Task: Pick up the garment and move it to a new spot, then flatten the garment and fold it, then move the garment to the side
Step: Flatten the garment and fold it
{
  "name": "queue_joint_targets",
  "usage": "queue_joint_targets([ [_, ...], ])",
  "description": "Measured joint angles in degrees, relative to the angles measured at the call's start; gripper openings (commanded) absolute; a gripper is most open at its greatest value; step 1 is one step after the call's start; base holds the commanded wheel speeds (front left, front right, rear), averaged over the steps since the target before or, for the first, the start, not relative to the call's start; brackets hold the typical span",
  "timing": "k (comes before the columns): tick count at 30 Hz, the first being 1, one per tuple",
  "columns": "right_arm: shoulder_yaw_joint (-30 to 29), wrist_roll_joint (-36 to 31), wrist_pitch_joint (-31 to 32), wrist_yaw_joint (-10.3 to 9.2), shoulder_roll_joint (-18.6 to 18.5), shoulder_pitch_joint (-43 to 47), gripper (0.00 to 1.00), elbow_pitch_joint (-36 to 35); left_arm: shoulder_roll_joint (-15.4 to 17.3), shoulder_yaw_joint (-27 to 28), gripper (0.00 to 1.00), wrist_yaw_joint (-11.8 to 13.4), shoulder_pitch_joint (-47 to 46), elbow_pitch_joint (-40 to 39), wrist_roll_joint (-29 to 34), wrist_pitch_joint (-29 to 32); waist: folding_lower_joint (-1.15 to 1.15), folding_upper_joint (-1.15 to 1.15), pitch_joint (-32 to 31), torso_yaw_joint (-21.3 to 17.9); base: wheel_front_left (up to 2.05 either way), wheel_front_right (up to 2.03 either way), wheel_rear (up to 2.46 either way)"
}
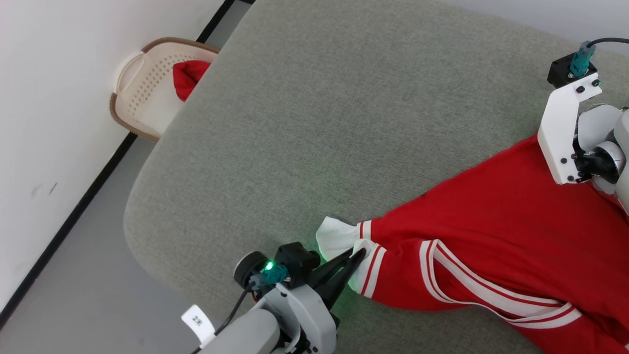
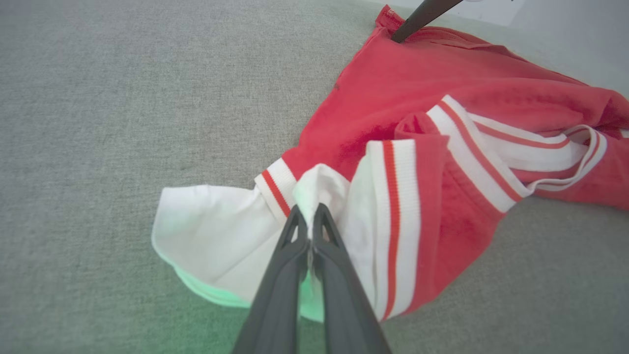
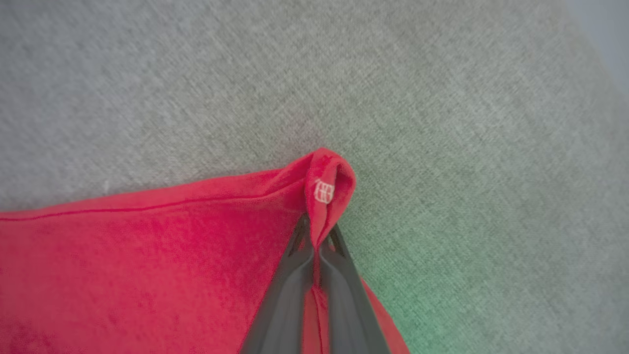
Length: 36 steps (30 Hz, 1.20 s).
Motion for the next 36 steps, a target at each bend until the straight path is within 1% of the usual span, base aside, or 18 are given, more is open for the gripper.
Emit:
queue_joint_targets([
  [5, 0.3, 1.6, -2.1, 0.01, 1.0, -0.7, 0.0, 1.7, 1.1, -0.3, 0.0, 0.0, -0.4, 0.5, -1.3, 0.0, 0.0, 0.0, -0.6, -0.9, 0.0, 0.0, 0.0],
  [9, 0.6, 2.6, -4.0, 0.0, 1.8, -1.0, 0.0, 2.6, 3.7, -1.4, 0.0, 0.0, -1.3, 0.0, -4.5, 0.0, -0.01, 0.0, -1.7, -2.1, 0.0, 0.0, 0.0],
  [12, 1.1, 3.3, -5.6, -0.01, 2.1, -1.3, 0.0, 2.6, 6.6, -2.3, 0.0, 0.0, -2.9, -1.0, -7.2, 0.4, 0.0, 0.0, -2.8, -3.3, 0.0, 0.0, 0.0],
  [18, 2.1, 4.8, -9.5, -0.01, 2.4, -3.5, 0.0, 0.5, 13.3, -2.9, 0.0, 0.0, -6.8, -3.2, -10.1, 3.7, 0.0, 0.0, -5.6, -5.9, 0.0, 0.0, 0.0],
  [21, 1.8, 6.3, -12.1, -0.01, 2.5, -4.0, 0.0, 0.1, 16.4, -3.0, 0.0, 0.0, -9.7, -5.0, -11.1, 5.9, 0.0, 0.0, -7.5, -7.2, 0.0, 0.0, 0.0],
  [24, 0.6, 8.3, -14.8, -0.01, 3.4, -4.8, 0.0, 0.1, 19.5, -3.0, 0.0, 0.0, -13.2, -6.5, -12.1, 8.3, 0.0, 0.0, -9.5, -8.4, 0.0, 0.0, 0.0],
  [28, -0.8, 11.0, -16.4, -0.01, 4.7, -5.1, 0.0, 0.2, 22.9, -3.0, 0.0, -0.1, -19.1, -7.4, -12.7, 11.4, 0.0, 0.0, -12.4, -10.2, 0.0, 0.0, 0.0],
  [32, -0.6, 11.0, -18.5, -0.01, 5.0, -6.8, 0.0, 0.3, 24.3, -3.8, 0.0, -0.1, -25.4, -7.2, -14.1, 13.6, 0.0, 0.0, -15.3, -12.0, 0.0, 0.0, 0.0],
  [36, -1.5, 11.1, -21.0, -0.01, 5.9, -8.4, 0.0, 2.3, 24.9, -5.9, 0.0, -0.1, -31.7, -5.2, -14.9, 15.1, 0.0, 0.0, -17.9, -13.9, 0.0, 0.0, 0.0],
])
